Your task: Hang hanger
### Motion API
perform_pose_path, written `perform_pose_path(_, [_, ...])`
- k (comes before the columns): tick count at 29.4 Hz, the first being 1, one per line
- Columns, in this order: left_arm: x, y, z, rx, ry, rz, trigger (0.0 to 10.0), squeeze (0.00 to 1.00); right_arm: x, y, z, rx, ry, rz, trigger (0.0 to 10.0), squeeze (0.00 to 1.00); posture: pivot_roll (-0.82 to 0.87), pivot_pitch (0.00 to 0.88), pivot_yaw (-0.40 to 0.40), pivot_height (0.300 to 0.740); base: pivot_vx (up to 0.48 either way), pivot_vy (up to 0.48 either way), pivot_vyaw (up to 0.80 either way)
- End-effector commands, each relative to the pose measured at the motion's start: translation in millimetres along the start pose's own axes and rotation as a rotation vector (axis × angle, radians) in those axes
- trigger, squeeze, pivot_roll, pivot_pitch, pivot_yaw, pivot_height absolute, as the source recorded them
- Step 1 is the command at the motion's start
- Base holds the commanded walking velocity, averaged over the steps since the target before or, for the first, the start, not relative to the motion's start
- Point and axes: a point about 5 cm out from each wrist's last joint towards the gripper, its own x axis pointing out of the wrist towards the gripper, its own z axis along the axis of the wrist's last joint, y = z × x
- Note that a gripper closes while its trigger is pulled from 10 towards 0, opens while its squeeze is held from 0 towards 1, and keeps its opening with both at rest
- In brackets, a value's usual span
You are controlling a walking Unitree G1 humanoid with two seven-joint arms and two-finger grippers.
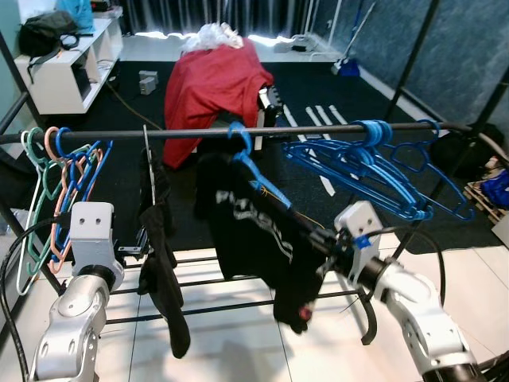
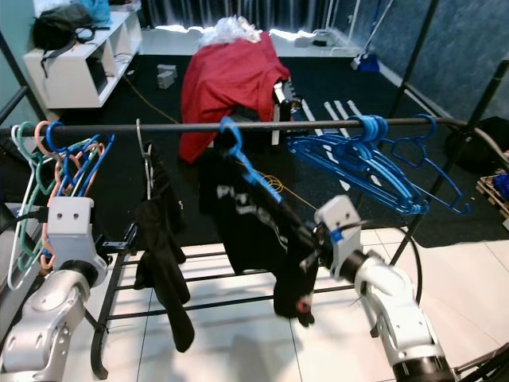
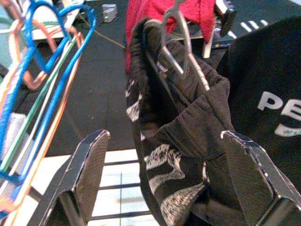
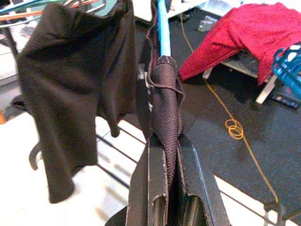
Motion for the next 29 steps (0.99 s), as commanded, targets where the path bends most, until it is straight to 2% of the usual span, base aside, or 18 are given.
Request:
perform_pose_path(1, [0.4,-2.3,-6,0.0,0.018,-0.01,10.0,0.0,1.0,0.8,9,-0.02,-0.037,0.0,0.0,0.0,-0.05,0.009,-0.043,0.74,0.0,0.0,0.0])
perform_pose_path(2, [1.4,-4.3,-6,-0.002,0.015,-0.028,10.0,0.0,-1.8,7.8,6,-0.009,-0.024,0.008,0.0,0.0,-0.06,0.008,-0.043,0.74,0.0,0.0,0.0])
perform_pose_path(4, [1.4,-4.8,-4,-0.003,-0.003,-0.081,10.0,0.0,-12.2,13.5,16,0.067,-0.066,0.013,0.0,0.0,-0.06,0.007,-0.043,0.74,0.0,0.0,0.0])
perform_pose_path(7, [1.3,-4.3,-4,-0.004,-0.009,-0.094,10.0,0.0,-15.8,14.4,21,0.093,-0.083,0.015,0.0,0.0,-0.06,0.007,-0.043,0.74,0.0,0.0,0.0])
perform_pose_path(9, [9.9,14.5,-1,-0.069,-0.009,-0.058,10.0,0.0,-29.5,13.0,47,0.272,-0.202,0.133,0.0,0.0,-0.07,0.0,-0.045,0.74,0.0,0.0,0.0])
perform_pose_path(12, [12.7,19.4,1,-0.089,-0.012,-0.046,10.0,0.0,-33.6,14.6,55,0.319,-0.239,0.186,0.0,0.0,-0.07,0.0,-0.045,0.74,0.0,0.0,0.0])
perform_pose_path(14, [14.7,16.7,2,-0.109,-0.017,-0.064,10.0,0.0,-36.1,17.1,62,0.355,-0.272,0.234,0.0,0.0,-0.07,0.0,-0.048,0.74,0.0,0.0,0.0])
perform_pose_path(15, [15.0,7.6,3,-0.127,-0.017,-0.099,10.0,0.0,-35.6,18.7,64,0.371,-0.286,0.259,0.0,0.0,-0.06,0.0,-0.048,0.74,0.0,0.0,0.0])
perform_pose_path(16, [15.0,7.6,3,-0.127,-0.017,-0.099,10.0,0.0,-35.6,18.7,64,0.371,-0.286,0.259,0.0,0.0,-0.06,0.0,-0.048,0.74,0.0,0.0,0.0])
perform_pose_path(17, [14.7,-3.7,3,-0.139,-0.011,-0.145,10.0,0.0,-32.0,19.8,62,0.364,-0.277,0.262,0.0,0.0,-0.06,0.0,-0.046,0.74,-0.3,0.0,0.0])
perform_pose_path(19, [14.0,-13.3,1,-0.136,-0.002,-0.189,10.0,0.0,-27.5,21.7,59,0.354,-0.265,0.263,0.0,0.0,-0.05,0.0,-0.045,0.74,-0.347,0.0,0.0])
perform_pose_path(20, [14.0,-13.3,1,-0.136,-0.002,-0.189,10.0,0.0,-27.5,21.7,59,0.354,-0.265,0.263,0.0,0.0,-0.05,0.0,-0.045,0.74,-0.394,0.0,0.0])
perform_pose_path(21, [13.5,-17.6,0,-0.134,0.003,-0.214,10.0,0.0,-22.7,23.1,56,0.346,-0.254,0.257,1.4,0.0,-0.05,0.0,-0.048,0.74,-0.382,0.0,0.0])
perform_pose_path(22, [13.5,-17.6,0,-0.134,0.003,-0.214,10.0,0.0,-22.7,23.1,56,0.346,-0.254,0.257,1.4,0.0,-0.05,0.0,-0.048,0.74,-0.382,0.0,0.0])
perform_pose_path(23, [13.7,-17.8,0,-0.129,0.003,-0.224,10.0,0.0,-19.8,24.6,54,0.343,-0.242,0.252,6.9,0.0,-0.05,0.0,-0.048,0.74,-0.368,0.0,0.0])
perform_pose_path(25, [13.7,-17.8,0,-0.129,0.003,-0.224,10.0,0.0,-19.8,24.6,54,0.343,-0.242,0.252,6.9,0.0,-0.05,0.0,-0.048,0.74,-0.368,0.0,0.0])
perform_pose_path(26, [14.7,-13.1,0,-0.121,0.001,-0.216,10.0,0.0,-17.0,26.6,49,0.34,-0.216,0.251,9.8,0.0,-0.04,0.0,-0.057,0.74,-0.352,0.0,0.0])
perform_pose_path(29, [17.3,-4.8,3,-0.118,-0.01,-0.201,10.0,0.0,-13.3,29.1,42,0.353,-0.166,0.241,10.0,0.0,-0.03,0.0,-0.063,0.74,-0.36,0.0,0.0])
